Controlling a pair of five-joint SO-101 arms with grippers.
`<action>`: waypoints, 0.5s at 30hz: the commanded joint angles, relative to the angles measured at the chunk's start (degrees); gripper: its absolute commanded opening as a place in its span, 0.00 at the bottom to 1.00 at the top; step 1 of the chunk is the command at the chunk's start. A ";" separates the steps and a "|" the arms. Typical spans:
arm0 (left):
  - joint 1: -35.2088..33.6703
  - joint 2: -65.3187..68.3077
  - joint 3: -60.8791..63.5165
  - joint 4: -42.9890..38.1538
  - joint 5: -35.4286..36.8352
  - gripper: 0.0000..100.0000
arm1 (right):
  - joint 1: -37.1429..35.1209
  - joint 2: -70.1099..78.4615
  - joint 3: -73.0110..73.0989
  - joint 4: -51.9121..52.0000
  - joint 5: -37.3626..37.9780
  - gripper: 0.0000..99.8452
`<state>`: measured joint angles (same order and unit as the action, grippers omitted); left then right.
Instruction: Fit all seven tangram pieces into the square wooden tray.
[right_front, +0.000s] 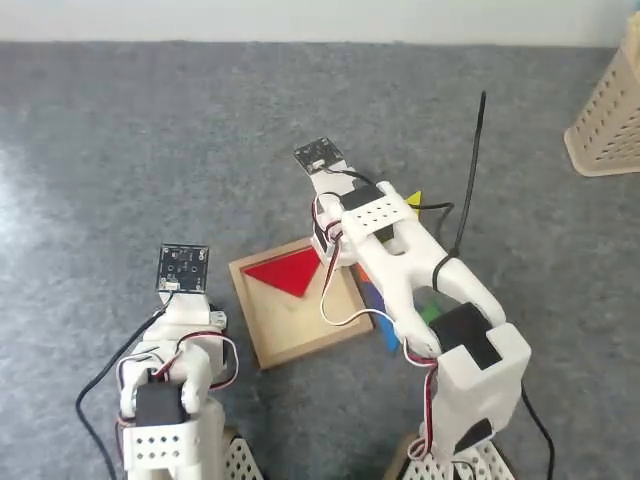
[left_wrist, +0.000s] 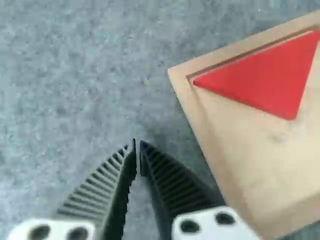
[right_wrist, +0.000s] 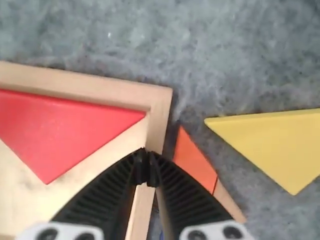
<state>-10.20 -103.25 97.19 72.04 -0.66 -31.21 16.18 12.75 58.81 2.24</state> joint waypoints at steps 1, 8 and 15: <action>-0.09 -0.97 -0.66 0.26 0.44 0.01 | 0.48 -0.40 -2.46 1.19 -0.35 0.08; -0.09 -0.97 -0.66 0.26 0.44 0.01 | -1.27 -2.33 -2.46 3.03 -0.53 0.08; -0.09 -0.97 -0.66 0.26 0.44 0.01 | -1.27 0.75 -2.81 2.95 -0.44 0.11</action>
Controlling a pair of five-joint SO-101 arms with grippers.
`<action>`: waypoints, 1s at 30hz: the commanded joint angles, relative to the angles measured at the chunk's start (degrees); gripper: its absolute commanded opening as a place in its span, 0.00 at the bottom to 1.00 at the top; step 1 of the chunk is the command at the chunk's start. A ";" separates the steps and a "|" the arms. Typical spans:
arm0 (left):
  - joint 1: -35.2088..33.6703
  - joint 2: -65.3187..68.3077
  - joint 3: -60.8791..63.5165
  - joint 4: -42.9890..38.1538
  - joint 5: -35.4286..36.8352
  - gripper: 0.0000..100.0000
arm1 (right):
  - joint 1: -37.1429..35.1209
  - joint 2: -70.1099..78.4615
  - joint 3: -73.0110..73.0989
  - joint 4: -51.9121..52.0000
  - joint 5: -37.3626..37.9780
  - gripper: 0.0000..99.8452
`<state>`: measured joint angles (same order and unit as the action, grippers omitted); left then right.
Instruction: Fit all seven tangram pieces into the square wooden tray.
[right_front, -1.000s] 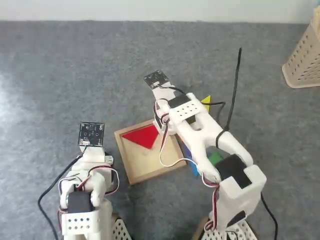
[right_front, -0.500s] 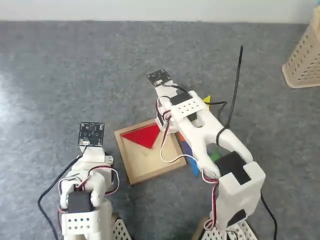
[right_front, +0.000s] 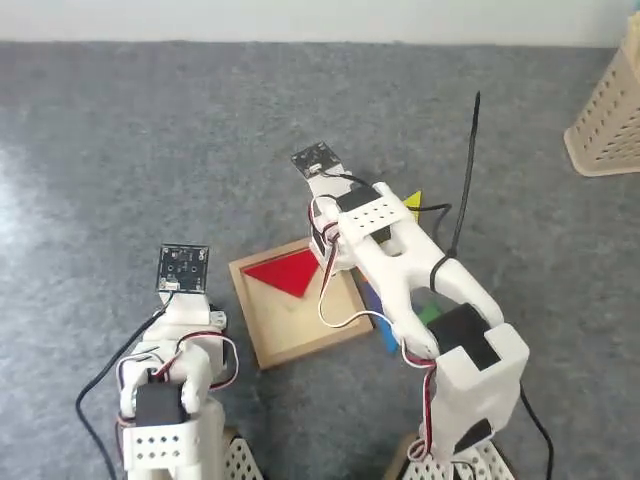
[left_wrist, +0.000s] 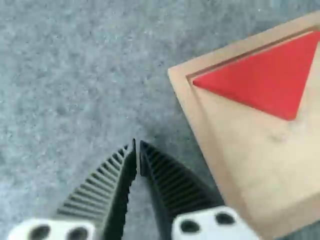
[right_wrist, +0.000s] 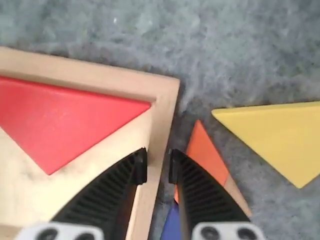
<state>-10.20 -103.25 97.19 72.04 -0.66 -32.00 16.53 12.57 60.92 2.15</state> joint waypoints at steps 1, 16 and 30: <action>-0.09 -0.97 -0.66 0.26 0.44 0.01 | -0.75 1.01 -2.64 0.92 -0.18 0.11; -0.09 -0.97 -0.66 0.26 0.44 0.01 | 10.33 2.15 -4.04 0.57 -3.43 0.01; -0.09 -0.97 -0.66 0.26 0.44 0.01 | 15.87 1.54 -5.19 1.10 -5.19 0.01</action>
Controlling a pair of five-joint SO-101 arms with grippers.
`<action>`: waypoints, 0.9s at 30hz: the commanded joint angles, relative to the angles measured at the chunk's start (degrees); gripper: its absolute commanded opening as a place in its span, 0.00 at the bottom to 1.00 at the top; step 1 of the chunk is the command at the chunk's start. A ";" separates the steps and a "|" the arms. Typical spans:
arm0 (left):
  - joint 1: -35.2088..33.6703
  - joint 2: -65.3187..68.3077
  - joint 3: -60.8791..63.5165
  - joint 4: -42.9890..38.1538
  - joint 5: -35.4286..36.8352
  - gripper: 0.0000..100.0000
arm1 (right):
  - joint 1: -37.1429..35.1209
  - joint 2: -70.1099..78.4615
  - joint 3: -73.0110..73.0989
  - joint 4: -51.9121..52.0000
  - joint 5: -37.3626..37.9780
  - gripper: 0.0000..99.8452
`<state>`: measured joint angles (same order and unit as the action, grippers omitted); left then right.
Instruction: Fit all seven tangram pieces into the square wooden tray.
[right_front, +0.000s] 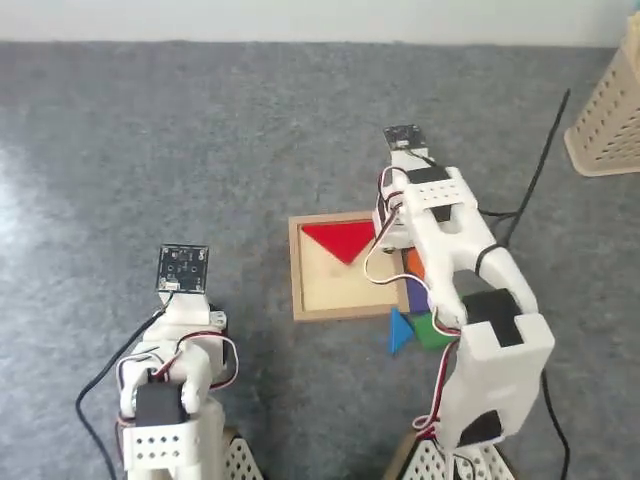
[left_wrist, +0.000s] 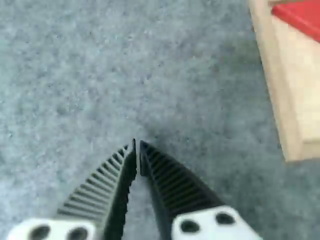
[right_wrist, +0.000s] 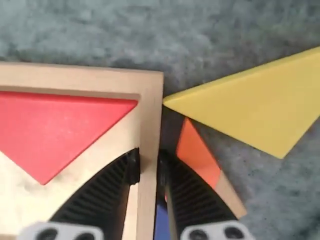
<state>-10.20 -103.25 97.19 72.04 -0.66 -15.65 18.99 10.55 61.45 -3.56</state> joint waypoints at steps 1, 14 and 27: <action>-0.09 -0.97 -0.66 0.26 0.44 0.01 | -1.63 -0.92 -3.16 0.66 0.97 0.01; -0.09 -0.97 -0.66 0.26 0.44 0.01 | -6.11 -15.25 -3.78 7.87 1.05 0.14; -0.09 -0.97 -0.66 0.26 0.44 0.01 | 9.54 -10.33 -7.65 0.92 -14.51 0.15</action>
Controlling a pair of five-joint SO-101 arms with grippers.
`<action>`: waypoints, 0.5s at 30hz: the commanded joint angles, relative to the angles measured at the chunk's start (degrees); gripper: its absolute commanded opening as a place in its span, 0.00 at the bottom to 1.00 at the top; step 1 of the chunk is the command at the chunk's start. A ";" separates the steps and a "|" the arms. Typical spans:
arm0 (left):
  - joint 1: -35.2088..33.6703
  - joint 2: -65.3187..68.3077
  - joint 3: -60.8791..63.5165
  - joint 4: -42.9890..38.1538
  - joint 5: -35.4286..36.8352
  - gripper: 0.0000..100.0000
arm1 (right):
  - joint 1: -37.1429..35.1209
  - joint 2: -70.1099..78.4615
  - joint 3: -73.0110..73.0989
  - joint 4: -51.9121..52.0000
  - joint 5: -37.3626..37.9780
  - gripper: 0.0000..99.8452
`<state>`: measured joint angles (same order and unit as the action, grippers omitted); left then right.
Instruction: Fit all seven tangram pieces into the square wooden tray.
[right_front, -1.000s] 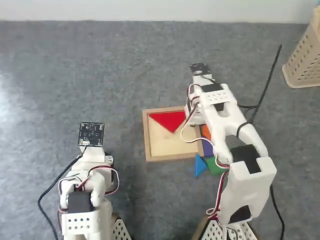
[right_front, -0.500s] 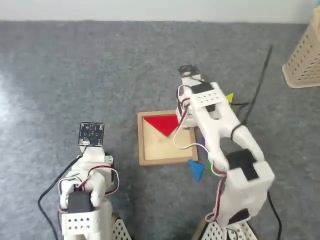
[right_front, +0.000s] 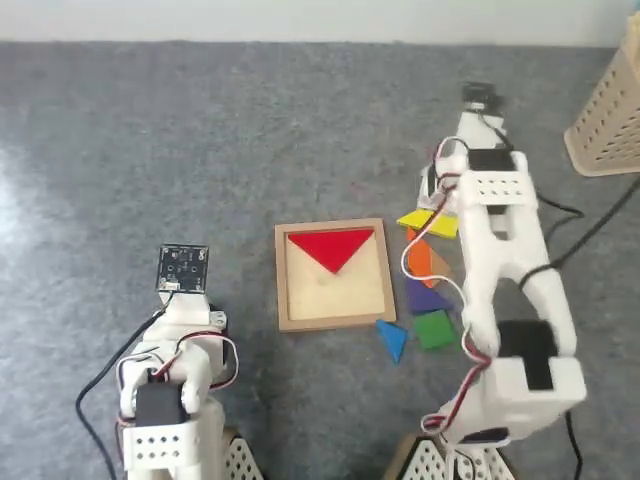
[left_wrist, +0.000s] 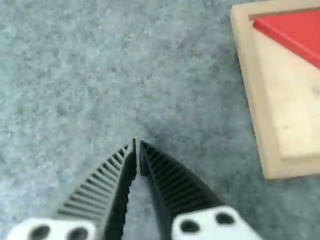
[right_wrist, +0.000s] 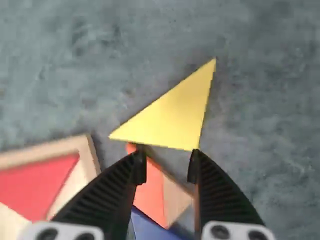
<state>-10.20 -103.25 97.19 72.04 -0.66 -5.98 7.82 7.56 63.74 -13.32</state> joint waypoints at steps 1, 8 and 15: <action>-0.09 -0.97 -0.66 0.26 0.44 0.01 | -0.57 2.07 -5.89 -1.27 -6.42 0.17; -0.09 -0.97 -0.66 0.26 0.44 0.01 | -0.13 11.91 -17.76 7.08 -18.20 0.36; -0.09 -0.97 -0.66 0.26 0.44 0.01 | -0.04 23.60 -32.35 12.62 -19.16 0.30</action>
<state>-10.20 -103.25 97.19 72.04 -0.66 -6.33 30.15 -17.41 74.29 -31.43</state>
